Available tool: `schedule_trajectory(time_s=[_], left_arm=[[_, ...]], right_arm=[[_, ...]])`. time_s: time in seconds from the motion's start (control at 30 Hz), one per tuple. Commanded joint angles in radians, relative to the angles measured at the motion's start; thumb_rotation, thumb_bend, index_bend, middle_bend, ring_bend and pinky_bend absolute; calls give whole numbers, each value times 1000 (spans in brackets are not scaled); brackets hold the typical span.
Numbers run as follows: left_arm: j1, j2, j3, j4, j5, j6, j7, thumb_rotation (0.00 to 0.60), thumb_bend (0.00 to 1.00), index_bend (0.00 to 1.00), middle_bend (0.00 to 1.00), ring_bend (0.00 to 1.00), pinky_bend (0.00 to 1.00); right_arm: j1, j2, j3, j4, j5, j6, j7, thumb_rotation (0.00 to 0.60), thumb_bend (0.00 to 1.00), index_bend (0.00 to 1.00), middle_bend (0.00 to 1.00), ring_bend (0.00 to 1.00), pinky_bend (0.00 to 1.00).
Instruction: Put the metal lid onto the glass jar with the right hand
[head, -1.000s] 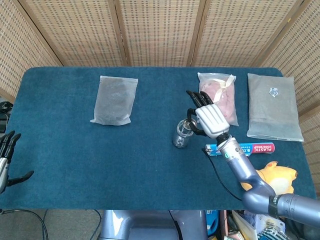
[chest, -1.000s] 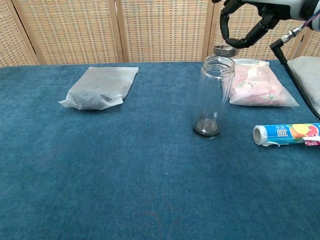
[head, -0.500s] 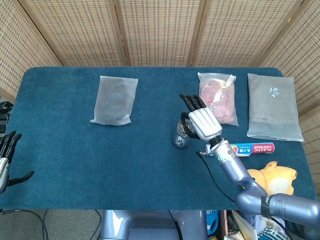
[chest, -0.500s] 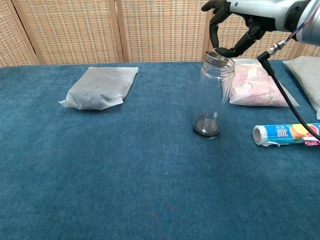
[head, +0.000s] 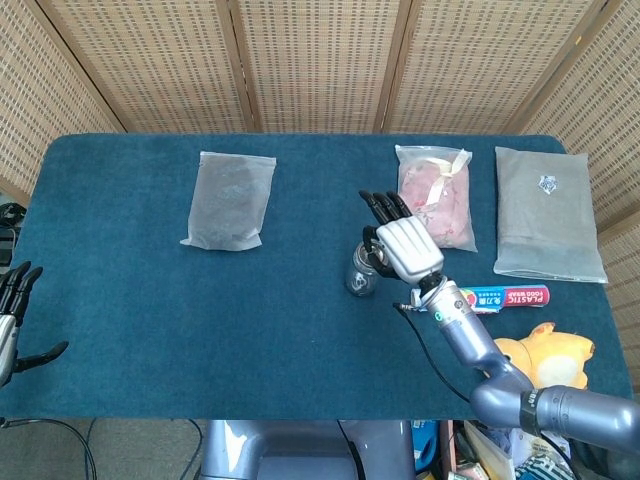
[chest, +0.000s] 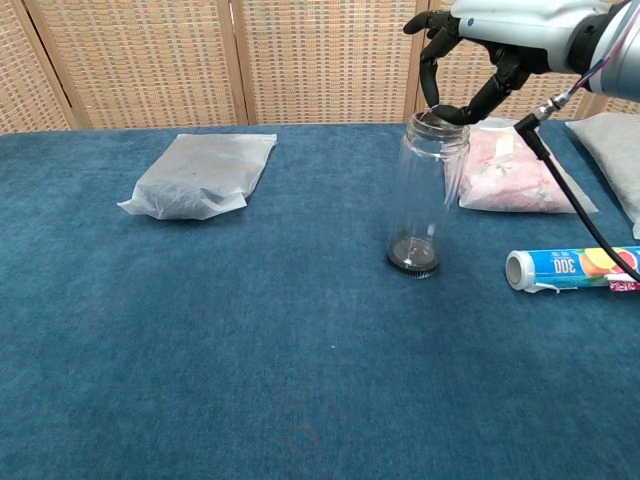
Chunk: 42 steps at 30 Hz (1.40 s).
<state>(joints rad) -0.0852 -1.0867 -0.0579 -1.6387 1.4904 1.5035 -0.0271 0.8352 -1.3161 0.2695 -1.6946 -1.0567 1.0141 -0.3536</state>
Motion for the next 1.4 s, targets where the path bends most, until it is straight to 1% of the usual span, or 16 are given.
schedule_trajectory(time_s=[0.03,0.07,0.13,0.17,0.3,0.53,0.63,0.7,0.8,0.87,0.97,1.03,1.2,1.4], left_arm=[[0,1,0,0,0,1,-1,600,73,0,0,0,0],[0,1,0,-1,0,1,-1,600,72,0,0,0,0],[0,1,-1,-1,-1,1,-1,600,72,0,0,0,0],[0,1,0,-1,-1,0,-2,600,72,0,0,0,0],[0,1,0,0,-1,-1,2,600,72,0,0,0,0],[0,0,1,-2,0,-1,4,600,72,0,0,0,0],[-1,0,1,-1,-1,-2,5,600,72,0,0,0,0],[-1,0,1,-2,-1,-3,6,600,72,0,0,0,0],[-1,0,1,-2,1,-2,6,600,73,0,0,0,0],[-1,0,1,-3,2,-1,6,600,73,0,0,0,0],[-1,0,2,-3,3,0,5,600,72,0,0,0,0],[-1,0,3,-3,5,-1,5,600,72,0,0,0,0],[0,-1,4,-5,7,1,10,600,73,0,0,0,0],[-2,-2,3,-4,2,-3,12,600,73,0,0,0,0]], right_arm=[[0,6,-4,-2,-1,-9,5,600,495,404,10,0,0],[-1,10,-6,-4,0,-12,7,600,431,358,8,0,0],[-1,17,-8,-7,4,-17,7,600,344,313,6,0,0],[-1,19,-8,-8,5,-18,6,600,334,298,4,0,0],[-4,29,-5,-16,4,-14,12,600,326,270,3,0,0],[-9,49,4,-38,-1,-3,25,600,325,270,3,0,0],[-16,70,20,-62,-12,12,45,600,330,270,3,0,0],[-21,85,29,-80,-17,18,62,600,370,270,3,0,0],[-32,106,40,-109,-23,25,92,600,501,274,3,0,0],[-46,131,34,-135,-37,21,118,600,610,292,3,0,0],[-62,152,12,-157,-57,9,135,600,704,316,0,0,0],[-71,157,-2,-165,-65,2,146,600,741,335,0,0,0],[-79,146,-39,-160,-80,-19,144,600,770,358,0,0,0],[-76,114,-56,-132,-85,-25,131,600,789,390,0,0,0]])
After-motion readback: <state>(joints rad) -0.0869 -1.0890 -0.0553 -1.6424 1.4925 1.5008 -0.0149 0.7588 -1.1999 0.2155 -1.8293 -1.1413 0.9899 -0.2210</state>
